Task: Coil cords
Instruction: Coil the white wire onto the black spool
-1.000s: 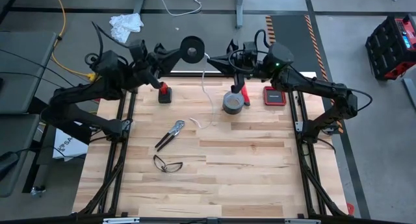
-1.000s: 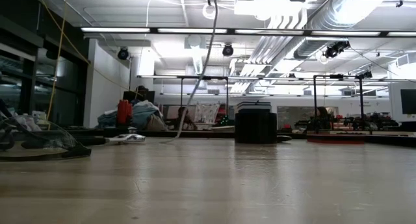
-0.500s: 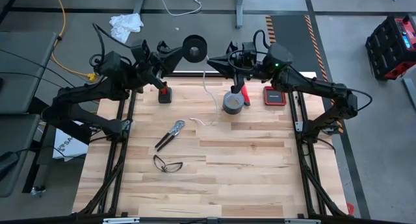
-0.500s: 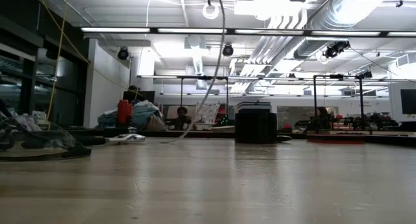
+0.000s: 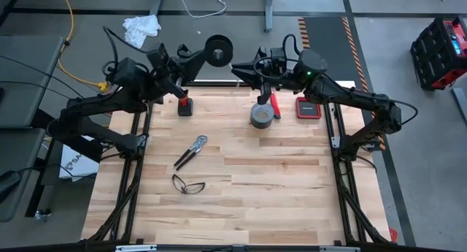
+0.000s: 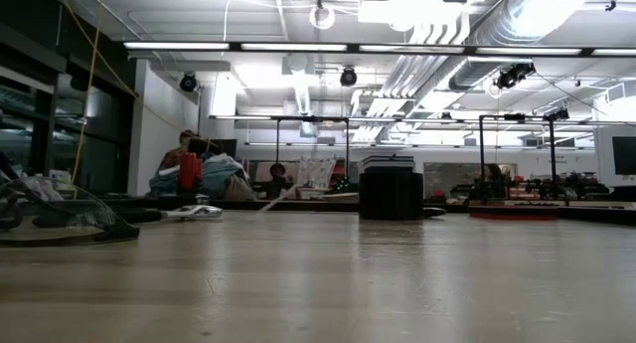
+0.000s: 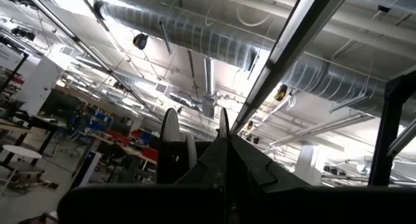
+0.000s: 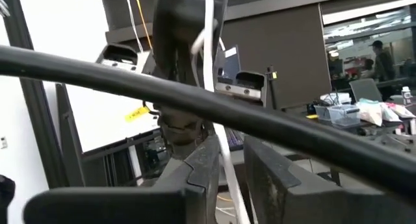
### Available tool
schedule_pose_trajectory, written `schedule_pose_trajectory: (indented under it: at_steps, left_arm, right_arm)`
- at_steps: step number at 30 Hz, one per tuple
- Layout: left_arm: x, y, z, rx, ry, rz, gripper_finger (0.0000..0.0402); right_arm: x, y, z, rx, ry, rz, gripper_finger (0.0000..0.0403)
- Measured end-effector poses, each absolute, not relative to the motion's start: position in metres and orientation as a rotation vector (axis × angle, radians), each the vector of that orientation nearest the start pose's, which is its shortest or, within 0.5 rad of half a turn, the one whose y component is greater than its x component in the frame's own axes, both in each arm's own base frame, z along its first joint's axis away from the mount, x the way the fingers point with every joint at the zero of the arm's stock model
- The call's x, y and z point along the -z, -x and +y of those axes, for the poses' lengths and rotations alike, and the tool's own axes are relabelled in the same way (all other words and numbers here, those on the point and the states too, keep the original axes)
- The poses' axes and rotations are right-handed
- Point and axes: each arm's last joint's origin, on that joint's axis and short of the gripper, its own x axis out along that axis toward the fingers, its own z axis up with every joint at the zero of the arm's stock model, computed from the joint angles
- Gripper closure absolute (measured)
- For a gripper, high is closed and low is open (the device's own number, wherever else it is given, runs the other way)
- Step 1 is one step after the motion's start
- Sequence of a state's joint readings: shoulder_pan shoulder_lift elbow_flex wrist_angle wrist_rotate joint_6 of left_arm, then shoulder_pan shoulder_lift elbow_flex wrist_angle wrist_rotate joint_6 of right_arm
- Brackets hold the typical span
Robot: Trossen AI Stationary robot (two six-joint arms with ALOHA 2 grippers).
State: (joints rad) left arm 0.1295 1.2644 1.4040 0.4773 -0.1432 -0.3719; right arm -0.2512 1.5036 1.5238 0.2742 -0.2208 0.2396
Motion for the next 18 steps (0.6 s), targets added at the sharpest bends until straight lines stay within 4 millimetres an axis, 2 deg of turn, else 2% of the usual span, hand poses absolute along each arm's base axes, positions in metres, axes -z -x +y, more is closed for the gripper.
schedule_pose_trajectory:
  at_steps: [9, 18]
  left_arm:
    - [-0.5076, -0.2480, 0.0369, -0.139, 0.360, -0.700, 0.0401]
    - [-0.5079, -0.2479, 0.0369, -0.137, 0.357, -0.703, 0.0401]
  right_arm:
    - [-0.4519, -0.3323, -0.0724, 0.002, -0.154, -0.209, 0.0336]
    - [-0.4511, -0.3325, -0.0726, 0.004, -0.152, -0.200, 0.0336]
